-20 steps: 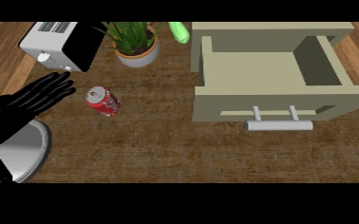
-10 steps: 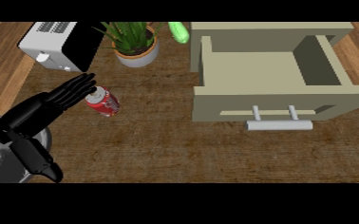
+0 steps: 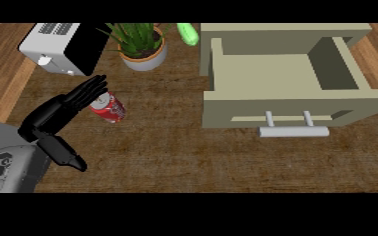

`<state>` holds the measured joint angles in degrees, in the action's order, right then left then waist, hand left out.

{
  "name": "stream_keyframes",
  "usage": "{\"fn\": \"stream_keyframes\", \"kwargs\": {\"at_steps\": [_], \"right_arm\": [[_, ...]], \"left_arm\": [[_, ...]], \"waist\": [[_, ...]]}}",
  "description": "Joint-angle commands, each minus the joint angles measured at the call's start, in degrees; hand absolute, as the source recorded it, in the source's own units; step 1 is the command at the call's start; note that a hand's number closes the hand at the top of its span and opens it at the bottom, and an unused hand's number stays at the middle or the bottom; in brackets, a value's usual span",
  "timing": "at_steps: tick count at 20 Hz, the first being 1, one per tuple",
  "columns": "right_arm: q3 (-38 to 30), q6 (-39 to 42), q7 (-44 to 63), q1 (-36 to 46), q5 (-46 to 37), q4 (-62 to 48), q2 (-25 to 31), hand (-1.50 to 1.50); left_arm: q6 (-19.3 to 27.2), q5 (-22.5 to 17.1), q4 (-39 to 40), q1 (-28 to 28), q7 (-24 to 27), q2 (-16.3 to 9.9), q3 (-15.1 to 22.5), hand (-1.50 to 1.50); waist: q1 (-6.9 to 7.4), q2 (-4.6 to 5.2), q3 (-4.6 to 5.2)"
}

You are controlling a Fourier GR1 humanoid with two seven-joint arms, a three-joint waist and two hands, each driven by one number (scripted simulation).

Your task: Pick up the can, place it into the drawer and close the drawer

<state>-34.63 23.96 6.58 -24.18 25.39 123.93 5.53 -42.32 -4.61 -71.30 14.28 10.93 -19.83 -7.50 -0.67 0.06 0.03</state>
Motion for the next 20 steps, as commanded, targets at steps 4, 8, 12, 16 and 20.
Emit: {"fn": "stream_keyframes", "kwargs": {"at_steps": [4, 8, 12, 16, 20], "right_arm": [[0.1, 0.9, 0.8, -0.1, -1.6, 1.5, -2.8, -1.50], [-1.9, 3.3, 0.7, 0.5, -0.1, -0.9, -1.0, -1.50], [-2.6, 0.0, 4.5, 4.6, 0.3, -0.6, 1.1, -1.50], [-5.6, 5.3, 2.2, 1.3, 4.8, -1.8, 1.6, -1.50], [-2.6, 6.3, -1.5, -0.7, -1.5, 0.6, -5.2, -1.50]], "left_arm": [[2.3, 8.1, 18.5, 7.5, 14.2, -2.4, -2.4, -1.50], [5.7, 13.5, 28.6, 10.2, 21.9, -2.9, -1.4, -1.50], [6.8, 16.2, 36.1, 11.8, 28.0, -3.9, -0.2, -1.50], [7.6, 18.6, 42.5, 13.8, 32.4, -4.5, 1.4, -1.50], [7.5, 18.1, 48.0, 15.8, 33.6, -4.7, 0.8, -1.50]], "waist": [[-0.30, 0.14, 0.03], [-0.49, 0.22, 0.04], [-0.31, 0.30, 0.06], [-0.73, 0.26, 0.07], [-0.76, 0.26, 0.05]]}}
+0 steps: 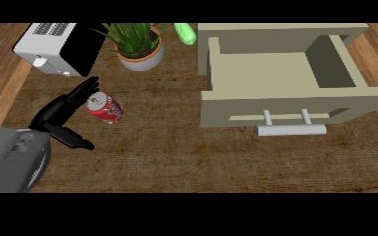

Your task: Pick up the can, place it into the drawer and close the drawer

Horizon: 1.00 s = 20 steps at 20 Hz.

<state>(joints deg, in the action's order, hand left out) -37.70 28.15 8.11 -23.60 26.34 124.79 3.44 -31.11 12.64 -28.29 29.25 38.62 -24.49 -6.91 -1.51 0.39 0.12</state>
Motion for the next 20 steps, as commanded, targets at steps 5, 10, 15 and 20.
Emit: {"fn": "stream_keyframes", "kwargs": {"at_steps": [5, 10, 15, 20], "right_arm": [[-0.6, 0.0, 1.6, -0.3, -0.4, 2.3, -0.8, -1.50], [-3.7, 1.9, 1.9, -1.1, 5.7, 0.1, 1.4, -1.50], [-2.6, 1.8, 2.4, 1.3, 2.8, -1.6, 2.2, -1.50], [-0.8, 1.4, 3.6, -1.8, 2.8, 4.9, -2.7, -1.50]], "left_arm": [[-0.7, 2.2, 9.8, 4.0, 7.0, 2.9, 1.2, -1.50], [-2.6, 2.4, 13.6, 4.1, 9.3, 2.3, 1.3, -1.50], [-4.4, 1.2, 15.8, 8.1, 7.9, 2.7, 0.4, -1.50], [-7.1, 0.3, 16.4, 8.2, 6.9, 4.5, 0.4, 1.50]], "waist": [[-0.06, 0.02, 0.00], [-0.45, 0.07, 0.03], [-0.56, 0.42, 0.07], [-0.50, 0.18, 0.05]]}}
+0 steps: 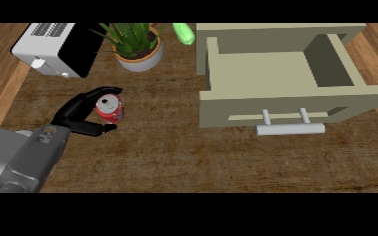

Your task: Pick up the can, place it into the drawer and close the drawer

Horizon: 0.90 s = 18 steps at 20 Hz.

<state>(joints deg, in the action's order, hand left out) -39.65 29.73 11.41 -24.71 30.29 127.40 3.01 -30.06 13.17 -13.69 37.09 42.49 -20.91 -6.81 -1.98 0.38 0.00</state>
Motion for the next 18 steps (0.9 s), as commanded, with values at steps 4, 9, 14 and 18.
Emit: {"fn": "stream_keyframes", "kwargs": {"at_steps": [4, 9, 14, 18], "right_arm": [[0.5, 0.2, 0.0, 0.7, -0.9, -1.1, -1.2, -1.50], [-1.7, 2.7, -1.5, -2.0, 1.1, -0.5, -1.5, -1.50], [-2.6, -0.3, 0.5, -2.0, 0.9, 0.6, -1.4, -1.50], [-2.6, 0.0, 0.8, -2.5, 1.5, 1.1, -2.0, -1.50]], "left_arm": [[-12.6, 0.5, 1.1, 2.6, 0.7, 1.4, 2.0, 1.50], [-13.3, 1.1, -2.0, -1.1, 6.0, 3.8, 4.1, 1.50], [4.9, -16.6, 1.9, -2.1, -4.8, 10.1, -13.9, 1.50], [12.5, -21.4, -1.3, -2.0, -5.1, 14.7, -17.8, 1.50]], "waist": [[0.27, 0.18, 0.12], [0.26, -0.11, 0.10], [2.78, -0.84, -0.04], [2.73, -1.03, -0.11]]}}
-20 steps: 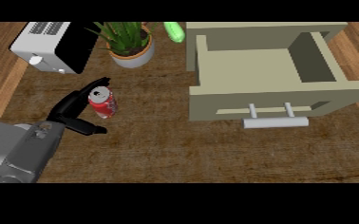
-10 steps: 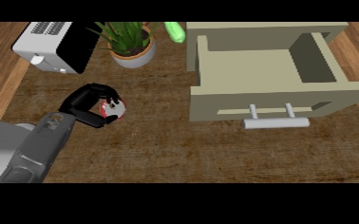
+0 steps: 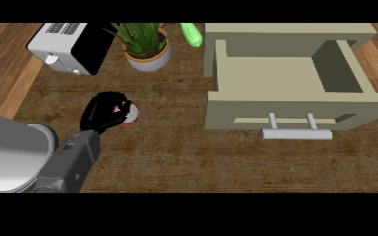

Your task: Pick up the can, place it into the drawer and close the drawer

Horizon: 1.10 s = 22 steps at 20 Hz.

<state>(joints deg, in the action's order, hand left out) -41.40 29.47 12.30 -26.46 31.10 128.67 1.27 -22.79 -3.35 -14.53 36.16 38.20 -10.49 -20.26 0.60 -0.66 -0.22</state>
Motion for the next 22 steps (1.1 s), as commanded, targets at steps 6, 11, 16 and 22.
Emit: {"fn": "stream_keyframes", "kwargs": {"at_steps": [6, 11, 16, 22], "right_arm": [[1.3, -2.1, 0.2, -2.2, -0.3, 4.1, -1.2, -1.50], [-0.5, -0.6, 1.4, -3.0, 1.2, 3.3, -1.2, -1.50], [-0.3, -2.6, 1.8, 0.1, 1.7, 1.4, 0.6, -1.50], [-0.1, -1.6, 0.1, -1.1, 1.8, 0.1, -0.4, -1.50]], "left_arm": [[10.7, -6.5, -14.7, -0.5, -8.9, 9.3, -1.3, 1.50], [17.3, -7.2, -27.2, 2.3, -18.2, 10.4, 1.7, 1.50], [22.5, -11.6, -43.2, -3.2, -28.0, 10.5, 10.7, 1.50], [33.3, -10.7, -56.6, -0.9, -39.6, 10.5, 16.4, 1.50]], "waist": [[0.62, -0.23, 0.07], [0.42, -0.32, 0.08], [0.47, -0.13, 0.13], [-0.61, 0.32, 0.17]]}}
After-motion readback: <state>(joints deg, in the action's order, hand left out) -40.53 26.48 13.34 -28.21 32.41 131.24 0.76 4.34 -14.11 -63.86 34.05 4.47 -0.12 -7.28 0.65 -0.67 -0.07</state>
